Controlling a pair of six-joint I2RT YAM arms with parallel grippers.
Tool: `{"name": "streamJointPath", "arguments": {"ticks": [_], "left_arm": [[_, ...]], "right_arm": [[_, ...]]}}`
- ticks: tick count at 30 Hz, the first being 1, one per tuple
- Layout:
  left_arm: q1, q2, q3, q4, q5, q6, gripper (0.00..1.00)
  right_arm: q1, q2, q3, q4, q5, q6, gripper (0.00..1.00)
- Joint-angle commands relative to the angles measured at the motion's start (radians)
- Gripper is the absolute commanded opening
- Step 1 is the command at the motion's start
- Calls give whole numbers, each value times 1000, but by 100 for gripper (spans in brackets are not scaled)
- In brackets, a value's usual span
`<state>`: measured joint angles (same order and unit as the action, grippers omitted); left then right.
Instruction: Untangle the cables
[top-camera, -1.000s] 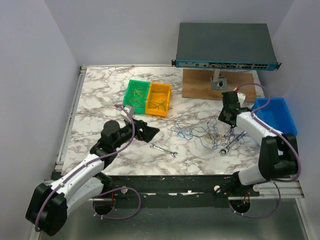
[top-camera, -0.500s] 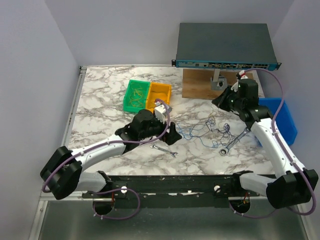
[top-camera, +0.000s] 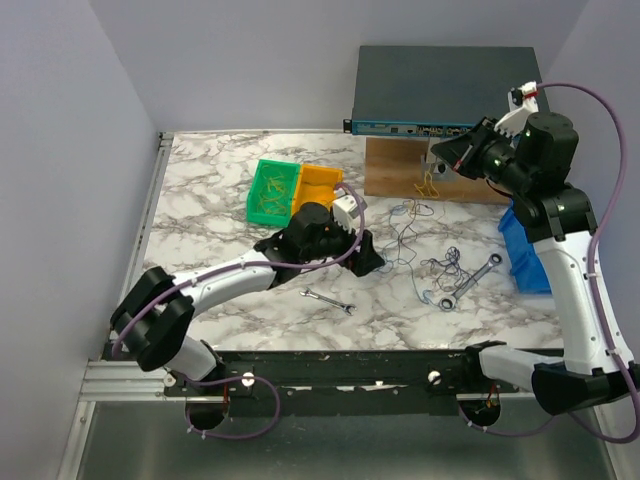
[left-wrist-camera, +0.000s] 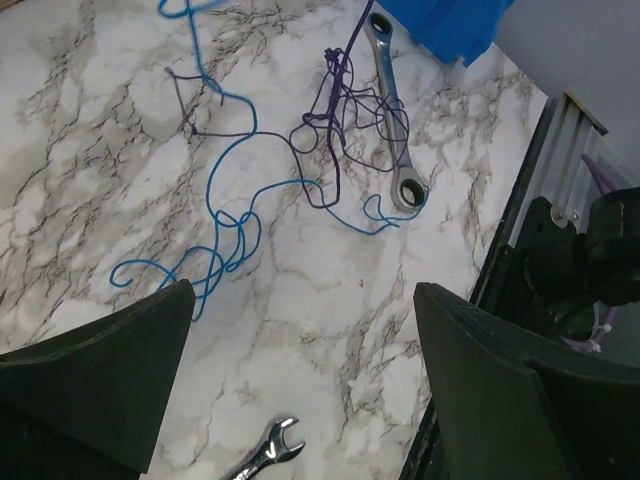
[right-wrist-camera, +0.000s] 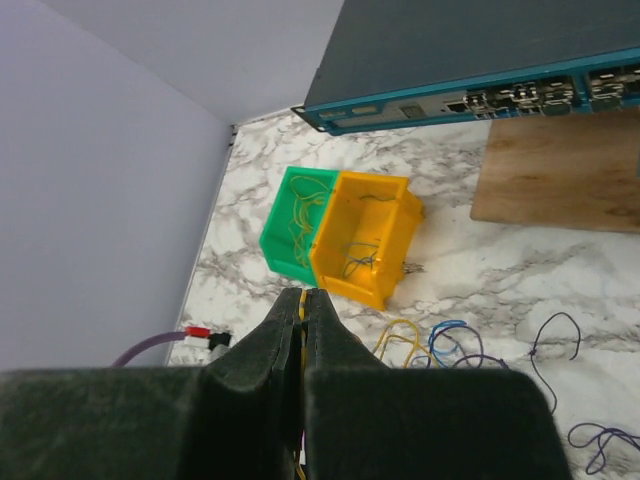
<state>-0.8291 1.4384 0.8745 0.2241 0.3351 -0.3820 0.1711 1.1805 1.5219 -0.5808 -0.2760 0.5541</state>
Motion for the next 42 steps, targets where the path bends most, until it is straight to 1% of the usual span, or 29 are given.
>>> {"name": "streamJointPath", "arguments": {"ticks": [1,2,5,8,10,13,17,18,21,23,24,25,27,28,29,31,36,37,40,42], "left_arm": [[-7,90,77,81,81,-22,91],[-8,107,93,91,90,-32,90],[-17,156,141,120,97,-50,90],[-31,189,167,162,110,-54,93],[-42,218,205,150,97,-49,94],[-45,267,261,107,79,-54,88],[-45,304,258,173,94,-97,77],[-45,327,273,178,97,-108,72],[-45,404,328,166,92,-142,54],[-45,442,342,198,104,-176,54],[-45,455,345,220,115,-191,51],[-45,469,348,244,127,-209,44],[-44,483,349,257,129,-233,14],[-43,484,347,242,107,-240,0],[-38,481,333,238,85,-252,0],[-21,475,279,290,92,-294,0],[39,511,179,422,169,-460,0],[40,513,169,422,166,-464,0],[41,514,166,346,139,-461,0],[44,520,156,334,128,-474,0]], "right_arm": [[5,34,33,-34,-99,50,1],[5,33,35,-27,-106,57,1],[5,32,35,-16,-114,74,1],[5,38,47,-21,-114,77,1],[5,40,55,-25,-118,80,1],[5,37,65,-24,-111,92,1],[5,39,95,-28,-119,104,1],[5,41,101,-27,-120,111,1],[5,39,124,-30,-115,122,1],[5,40,143,-38,-110,126,1],[5,39,149,-41,-107,127,1],[5,37,156,-47,-97,129,1],[4,29,165,-57,-61,126,1],[5,25,175,-66,-32,122,1],[5,20,187,-79,0,118,1],[5,10,212,-95,62,99,1],[5,16,313,-137,176,60,1],[5,22,330,-143,179,56,1],[5,41,377,-157,182,46,1],[5,54,414,-164,193,42,1]]}}
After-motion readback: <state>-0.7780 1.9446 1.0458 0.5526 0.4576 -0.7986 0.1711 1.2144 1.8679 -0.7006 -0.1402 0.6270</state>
